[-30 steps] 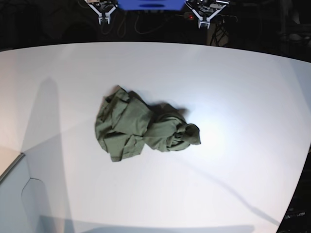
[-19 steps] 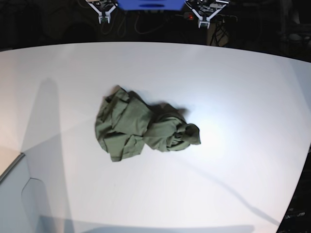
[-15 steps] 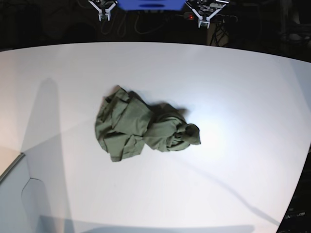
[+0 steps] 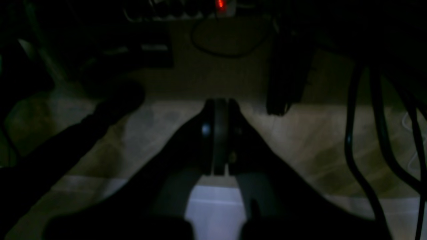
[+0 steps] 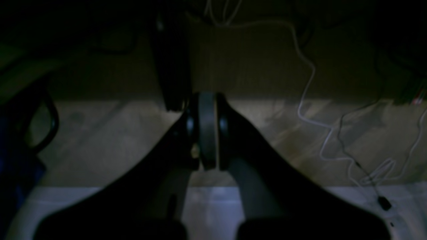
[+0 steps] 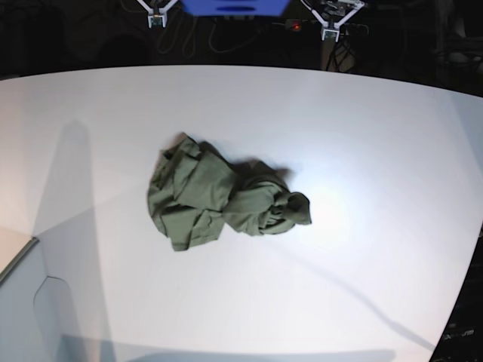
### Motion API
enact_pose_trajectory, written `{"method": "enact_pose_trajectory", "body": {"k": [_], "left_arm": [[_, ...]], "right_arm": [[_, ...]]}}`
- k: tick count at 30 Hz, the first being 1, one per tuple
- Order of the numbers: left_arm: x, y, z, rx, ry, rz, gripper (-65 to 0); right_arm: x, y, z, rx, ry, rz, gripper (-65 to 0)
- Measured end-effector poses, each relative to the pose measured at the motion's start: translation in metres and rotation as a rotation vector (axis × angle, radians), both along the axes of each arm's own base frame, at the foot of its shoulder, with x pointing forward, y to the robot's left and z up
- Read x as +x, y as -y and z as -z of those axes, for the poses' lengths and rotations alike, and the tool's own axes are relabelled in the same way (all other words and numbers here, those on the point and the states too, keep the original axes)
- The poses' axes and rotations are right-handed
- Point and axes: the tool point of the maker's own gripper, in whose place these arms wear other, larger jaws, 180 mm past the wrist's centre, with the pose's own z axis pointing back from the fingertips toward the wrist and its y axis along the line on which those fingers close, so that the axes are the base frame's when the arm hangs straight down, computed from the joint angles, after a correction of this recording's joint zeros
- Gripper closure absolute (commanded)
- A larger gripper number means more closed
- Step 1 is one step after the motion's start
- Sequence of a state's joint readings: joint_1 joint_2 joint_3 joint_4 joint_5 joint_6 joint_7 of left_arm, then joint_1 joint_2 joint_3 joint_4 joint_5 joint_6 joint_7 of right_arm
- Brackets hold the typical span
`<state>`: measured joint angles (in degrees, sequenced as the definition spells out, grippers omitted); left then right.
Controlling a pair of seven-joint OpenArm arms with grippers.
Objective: Layout the t-shirt on the table in an organized manner, then fold the t-shirt properly
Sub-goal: 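Move both grippers from rest toward the crumpled green t-shirt, then lower both grippers onto the green shirt and pinch its fabric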
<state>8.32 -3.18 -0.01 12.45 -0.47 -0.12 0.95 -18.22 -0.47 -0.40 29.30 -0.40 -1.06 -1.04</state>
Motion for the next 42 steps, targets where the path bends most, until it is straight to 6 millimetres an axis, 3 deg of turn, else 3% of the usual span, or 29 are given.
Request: {"method": "enact_pose_trajectory", "body": {"k": [8, 15, 19, 23, 33, 38, 40, 42], "left_arm": [[0.003, 0.005, -0.032, -0.021, 0.177, 0.028, -0.1], [0.028, 0.009, -0.094, -0.035, 0.383, 0.059, -0.1], [0.036, 0.026, -0.132, -0.075, 0.394, 0.067, -0.1], [0.072, 0.034, -0.177, -0.092, 0.488, 0.073, -0.1], [0.106, 0.045, -0.245, -0.111, 0.577, 0.084, -0.4], [0.121, 0.047, -0.256, -0.117, 0.620, 0.083, -0.5], [0.136, 0.046, -0.260, -0.113, 0.652, 0.085, -1.0], [0.157, 0.046, -0.268, -0.111, 0.713, 0.085, -5.8]], "right_arm": [[0.002, 0.003, -0.029, -0.004, 0.111, -0.002, 0.0], [0.010, 0.025, -0.073, -0.037, 0.234, -0.041, 0.0], [0.028, 0.034, -0.108, -0.051, 0.348, -0.067, 0.0], [0.042, 0.044, -0.150, -0.072, 0.432, -0.117, 0.0], [0.081, 0.046, -0.234, -0.098, 0.622, -0.136, 0.0], [0.110, 0.041, -0.261, -0.094, 0.730, -0.143, 0.0], [0.119, 0.038, -0.264, -0.089, 0.744, -0.142, 0.0], [0.134, 0.035, -0.273, -0.086, 0.796, -0.141, 0.0]]}}
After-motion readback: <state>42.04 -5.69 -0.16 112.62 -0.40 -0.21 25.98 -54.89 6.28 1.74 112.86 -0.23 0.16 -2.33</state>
